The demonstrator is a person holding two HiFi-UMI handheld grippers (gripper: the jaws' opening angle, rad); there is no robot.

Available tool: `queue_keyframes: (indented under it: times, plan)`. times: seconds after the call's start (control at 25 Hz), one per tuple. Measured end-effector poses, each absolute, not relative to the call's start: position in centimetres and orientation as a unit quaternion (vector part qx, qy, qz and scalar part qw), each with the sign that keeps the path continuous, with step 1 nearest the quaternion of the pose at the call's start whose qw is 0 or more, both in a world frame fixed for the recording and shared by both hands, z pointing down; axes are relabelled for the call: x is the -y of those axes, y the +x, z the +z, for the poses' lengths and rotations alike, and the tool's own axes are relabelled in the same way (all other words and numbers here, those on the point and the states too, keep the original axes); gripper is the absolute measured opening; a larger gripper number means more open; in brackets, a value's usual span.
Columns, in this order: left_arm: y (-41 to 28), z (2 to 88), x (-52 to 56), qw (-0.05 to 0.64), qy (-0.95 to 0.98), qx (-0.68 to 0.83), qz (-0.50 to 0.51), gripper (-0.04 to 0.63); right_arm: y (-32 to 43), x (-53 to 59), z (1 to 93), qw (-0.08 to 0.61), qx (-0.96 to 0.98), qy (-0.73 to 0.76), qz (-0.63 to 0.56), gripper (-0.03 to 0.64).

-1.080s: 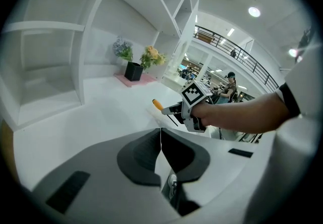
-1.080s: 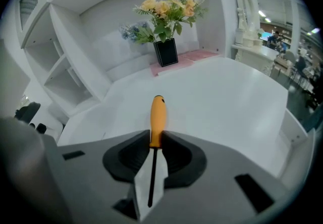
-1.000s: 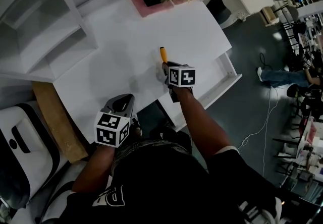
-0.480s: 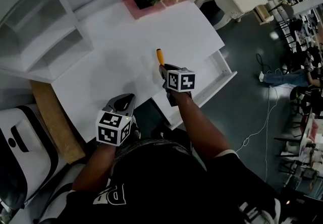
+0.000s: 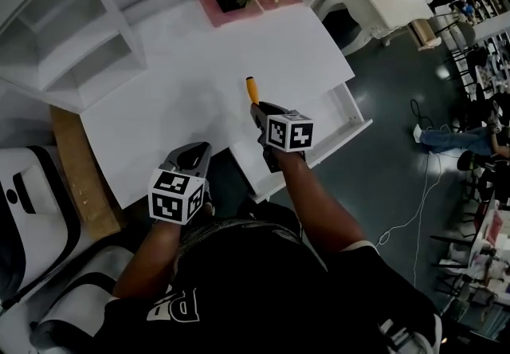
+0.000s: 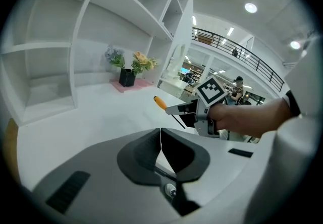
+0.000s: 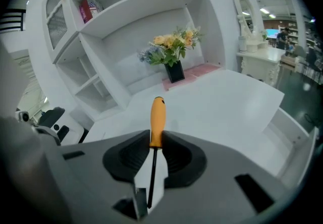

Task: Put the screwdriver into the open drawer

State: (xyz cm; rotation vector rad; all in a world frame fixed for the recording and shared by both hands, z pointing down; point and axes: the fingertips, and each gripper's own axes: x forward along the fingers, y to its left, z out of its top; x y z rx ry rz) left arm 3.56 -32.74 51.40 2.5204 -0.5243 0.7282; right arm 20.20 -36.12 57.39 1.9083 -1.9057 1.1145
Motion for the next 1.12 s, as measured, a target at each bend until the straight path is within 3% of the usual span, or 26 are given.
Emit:
queue_keyframes:
  times: [1.12]
  plan:
    - [8.8, 50.7, 20.4, 0.237, 0.885, 0.331, 0.226, 0.015, 23.9, 24.2, 55.6, 0.176, 0.767, 0.528, 0.321, 0.083]
